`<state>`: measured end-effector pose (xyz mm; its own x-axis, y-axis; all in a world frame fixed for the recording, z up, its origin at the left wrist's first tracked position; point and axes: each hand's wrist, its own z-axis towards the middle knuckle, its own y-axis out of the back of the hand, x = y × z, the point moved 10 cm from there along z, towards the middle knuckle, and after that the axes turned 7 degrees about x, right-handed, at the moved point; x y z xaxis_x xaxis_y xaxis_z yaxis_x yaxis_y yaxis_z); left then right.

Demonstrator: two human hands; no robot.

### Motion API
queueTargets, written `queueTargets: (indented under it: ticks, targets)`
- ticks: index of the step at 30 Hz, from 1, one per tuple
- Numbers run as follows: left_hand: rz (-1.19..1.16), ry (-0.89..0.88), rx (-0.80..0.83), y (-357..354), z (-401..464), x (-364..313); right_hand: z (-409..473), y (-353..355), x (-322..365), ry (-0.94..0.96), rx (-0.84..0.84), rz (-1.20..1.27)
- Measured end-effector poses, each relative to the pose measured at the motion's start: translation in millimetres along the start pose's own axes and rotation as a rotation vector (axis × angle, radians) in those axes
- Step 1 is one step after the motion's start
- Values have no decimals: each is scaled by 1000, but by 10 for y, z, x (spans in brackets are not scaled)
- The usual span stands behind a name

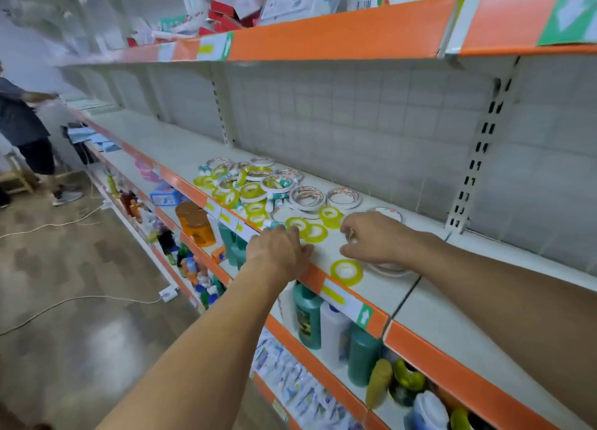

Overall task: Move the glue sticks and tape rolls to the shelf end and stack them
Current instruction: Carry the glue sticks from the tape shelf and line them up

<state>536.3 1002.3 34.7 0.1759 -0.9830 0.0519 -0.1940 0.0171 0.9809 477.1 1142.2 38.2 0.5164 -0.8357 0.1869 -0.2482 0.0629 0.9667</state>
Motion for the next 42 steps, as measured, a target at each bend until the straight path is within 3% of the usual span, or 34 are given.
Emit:
queueTargets:
  ticks: [8, 18, 27, 42]
  targets:
    - [22, -101, -5, -9, 618, 325, 470, 99, 20, -77, -36, 68]
    - [34, -269, -95, 148, 1367, 849, 1093, 35, 692, -75, -119, 153]
    - [62, -507, -119, -17, 1606, 711, 1256, -264, 883, -208, -102, 102]
    - [30, -444, -151, -60, 1941, 879, 1328, -312, 746, -463, -165, 215]
